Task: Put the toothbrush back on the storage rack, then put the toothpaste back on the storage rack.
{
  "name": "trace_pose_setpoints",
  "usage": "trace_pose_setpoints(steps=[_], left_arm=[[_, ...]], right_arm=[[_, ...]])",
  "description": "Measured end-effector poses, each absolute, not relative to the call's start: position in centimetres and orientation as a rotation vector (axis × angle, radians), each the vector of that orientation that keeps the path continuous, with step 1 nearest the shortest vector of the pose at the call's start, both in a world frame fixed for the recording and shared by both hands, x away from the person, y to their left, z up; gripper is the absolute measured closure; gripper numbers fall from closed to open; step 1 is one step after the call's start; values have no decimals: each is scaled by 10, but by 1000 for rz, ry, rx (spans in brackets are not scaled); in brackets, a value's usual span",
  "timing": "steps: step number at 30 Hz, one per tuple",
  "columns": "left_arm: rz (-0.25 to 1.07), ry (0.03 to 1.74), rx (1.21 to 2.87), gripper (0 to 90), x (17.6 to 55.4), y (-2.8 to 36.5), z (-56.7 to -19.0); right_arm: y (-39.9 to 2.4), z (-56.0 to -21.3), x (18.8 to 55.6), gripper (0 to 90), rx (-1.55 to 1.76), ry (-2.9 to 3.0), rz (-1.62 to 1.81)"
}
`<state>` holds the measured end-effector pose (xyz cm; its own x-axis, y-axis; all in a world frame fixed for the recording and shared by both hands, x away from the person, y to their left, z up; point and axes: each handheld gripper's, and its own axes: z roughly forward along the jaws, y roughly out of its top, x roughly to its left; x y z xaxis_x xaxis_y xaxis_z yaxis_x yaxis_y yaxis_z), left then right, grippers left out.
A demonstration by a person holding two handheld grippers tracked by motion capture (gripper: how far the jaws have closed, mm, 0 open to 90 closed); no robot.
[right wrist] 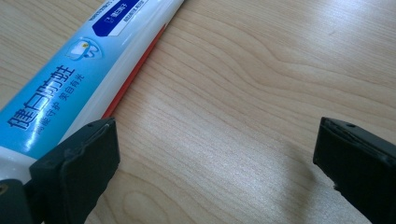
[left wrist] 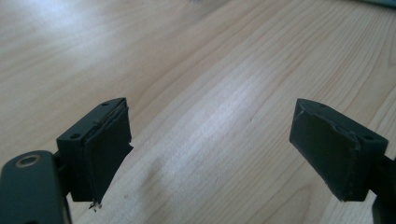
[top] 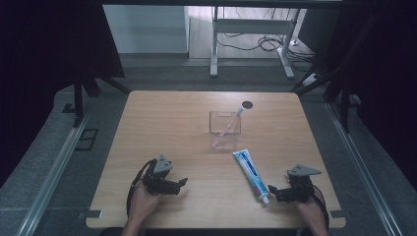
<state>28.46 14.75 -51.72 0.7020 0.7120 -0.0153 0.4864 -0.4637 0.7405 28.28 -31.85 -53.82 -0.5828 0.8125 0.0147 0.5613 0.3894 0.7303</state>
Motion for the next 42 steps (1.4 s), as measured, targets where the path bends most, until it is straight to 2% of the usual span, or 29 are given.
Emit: trace_pose_setpoints(steps=[11,27,34,36,39,42], left_arm=[[395,914,2224,129,284,142,-529],[374,924,2149,131,283,151,-523],[386,888,2146,132,281,151,-522],[386,886,2144,132,281,151,-522],[380,889,2142,132,281,151,-523],[372,895,2134,133,280,152,-524]], right_arm=[[-317,-539,282,7,1191,2320,1011],[-320,-532,282,13,1213,2331,1010],[-318,-523,281,53,1230,2373,1036],[-318,-520,279,83,1236,2388,1037],[-316,-514,276,185,1230,2400,1037],[-314,-508,274,336,1217,2418,1032]])
